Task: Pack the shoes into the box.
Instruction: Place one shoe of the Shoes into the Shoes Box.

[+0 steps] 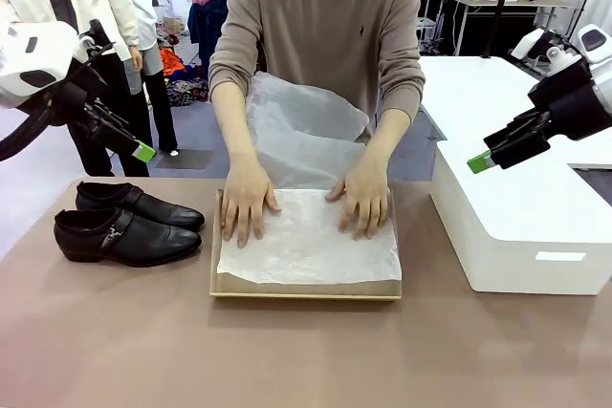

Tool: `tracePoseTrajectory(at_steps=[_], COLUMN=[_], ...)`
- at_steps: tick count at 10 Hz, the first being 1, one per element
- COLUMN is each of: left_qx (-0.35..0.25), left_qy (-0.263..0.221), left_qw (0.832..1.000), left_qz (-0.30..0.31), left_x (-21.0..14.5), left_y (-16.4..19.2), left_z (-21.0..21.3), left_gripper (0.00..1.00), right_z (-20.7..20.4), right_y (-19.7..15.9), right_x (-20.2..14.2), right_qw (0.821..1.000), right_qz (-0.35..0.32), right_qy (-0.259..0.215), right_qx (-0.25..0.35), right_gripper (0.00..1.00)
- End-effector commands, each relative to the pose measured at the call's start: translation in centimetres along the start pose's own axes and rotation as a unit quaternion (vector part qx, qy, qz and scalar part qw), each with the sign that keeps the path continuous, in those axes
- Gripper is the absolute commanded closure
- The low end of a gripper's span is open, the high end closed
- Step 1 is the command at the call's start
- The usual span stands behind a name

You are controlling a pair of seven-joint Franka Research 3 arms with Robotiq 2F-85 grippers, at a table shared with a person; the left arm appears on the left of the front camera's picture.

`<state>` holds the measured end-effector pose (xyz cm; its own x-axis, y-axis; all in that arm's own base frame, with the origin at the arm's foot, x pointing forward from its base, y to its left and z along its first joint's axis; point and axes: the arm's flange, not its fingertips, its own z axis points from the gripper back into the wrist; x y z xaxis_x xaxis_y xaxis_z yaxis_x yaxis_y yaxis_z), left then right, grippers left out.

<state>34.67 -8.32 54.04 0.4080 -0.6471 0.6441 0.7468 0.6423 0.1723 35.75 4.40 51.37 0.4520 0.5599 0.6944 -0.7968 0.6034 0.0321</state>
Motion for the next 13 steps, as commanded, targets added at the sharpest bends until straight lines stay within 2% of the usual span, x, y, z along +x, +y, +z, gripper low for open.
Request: tracePoseTrajectory(at_steps=[1, 13], left_qx=[-0.001, -0.001], left_qy=[-0.001, -0.001], left_qw=[1.0, 1.0], left_qz=[0.0, 0.0], left_x=[0.0, 0.0], left_y=[0.02, 0.02], left_z=[0.02, 0.02], left_gripper=[0.0, 0.0], right_z=[-0.14, -0.14], right_y=[-0.37, -0.37], right_x=[-0.04, -0.04], right_qw=[1.0, 1.0], right_qz=[0.011, 0.011], right_qy=[-0.009, -0.009], right_qx=[0.006, 0.006], right_gripper=[0.0, 0.0])
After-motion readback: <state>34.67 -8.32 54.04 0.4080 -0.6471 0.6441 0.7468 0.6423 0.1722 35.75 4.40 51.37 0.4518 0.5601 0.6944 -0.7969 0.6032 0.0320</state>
